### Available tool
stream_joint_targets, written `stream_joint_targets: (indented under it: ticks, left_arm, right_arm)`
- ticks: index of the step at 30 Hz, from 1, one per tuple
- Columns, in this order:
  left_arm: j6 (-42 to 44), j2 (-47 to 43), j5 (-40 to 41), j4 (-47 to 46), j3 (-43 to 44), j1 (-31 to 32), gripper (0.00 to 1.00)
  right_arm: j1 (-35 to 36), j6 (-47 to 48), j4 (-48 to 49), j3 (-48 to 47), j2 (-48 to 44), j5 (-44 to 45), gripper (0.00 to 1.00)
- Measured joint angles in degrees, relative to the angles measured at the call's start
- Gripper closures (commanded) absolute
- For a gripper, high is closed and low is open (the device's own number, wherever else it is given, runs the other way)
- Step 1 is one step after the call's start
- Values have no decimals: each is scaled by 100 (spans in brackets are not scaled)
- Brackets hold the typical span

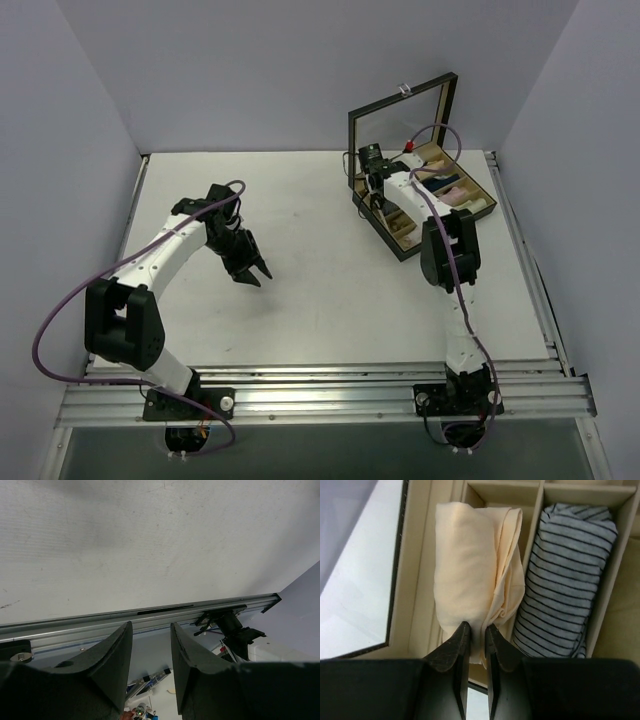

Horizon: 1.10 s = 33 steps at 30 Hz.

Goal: Roll the underwear
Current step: Place the rolled underwear into the container

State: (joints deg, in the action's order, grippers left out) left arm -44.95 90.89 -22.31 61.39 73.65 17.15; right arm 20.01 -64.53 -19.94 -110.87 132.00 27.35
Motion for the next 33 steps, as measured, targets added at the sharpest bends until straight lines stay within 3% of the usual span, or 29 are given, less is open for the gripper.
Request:
stream_joint_targets:
  ticks: [23,28,33]
  left_arm:
    - [-166,-48,109,-26,-221,0,57]
    - [-234,-50,111,-24,-216,0,57]
    - [-245,-68,120,-7,-214,0,57]
  right_arm:
    - [-133,-129,-1014,-940,651,-673,100]
    - [-177,-46,-1158,-1117,728,-802,81]
    - [-208,120,-1084,-1141,728,-975,72]
